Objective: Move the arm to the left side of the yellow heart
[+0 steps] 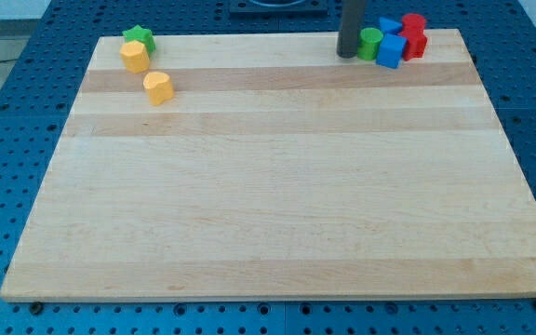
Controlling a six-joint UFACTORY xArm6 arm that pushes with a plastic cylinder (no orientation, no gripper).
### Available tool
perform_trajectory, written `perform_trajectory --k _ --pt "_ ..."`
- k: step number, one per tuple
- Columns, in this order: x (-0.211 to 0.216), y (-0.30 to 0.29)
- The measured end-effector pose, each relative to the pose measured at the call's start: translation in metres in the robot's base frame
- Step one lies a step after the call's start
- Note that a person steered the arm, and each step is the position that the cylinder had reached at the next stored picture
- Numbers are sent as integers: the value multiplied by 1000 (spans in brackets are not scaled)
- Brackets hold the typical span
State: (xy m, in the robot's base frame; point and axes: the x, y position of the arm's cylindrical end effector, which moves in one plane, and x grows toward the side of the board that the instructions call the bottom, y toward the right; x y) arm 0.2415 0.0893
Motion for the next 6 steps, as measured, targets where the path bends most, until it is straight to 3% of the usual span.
perform_trajectory --k 2,3,4,5,6 --pt "113 -122" --pt "149 -217" --pt "147 -306" --pt "117 -339" --pt "89 -326"
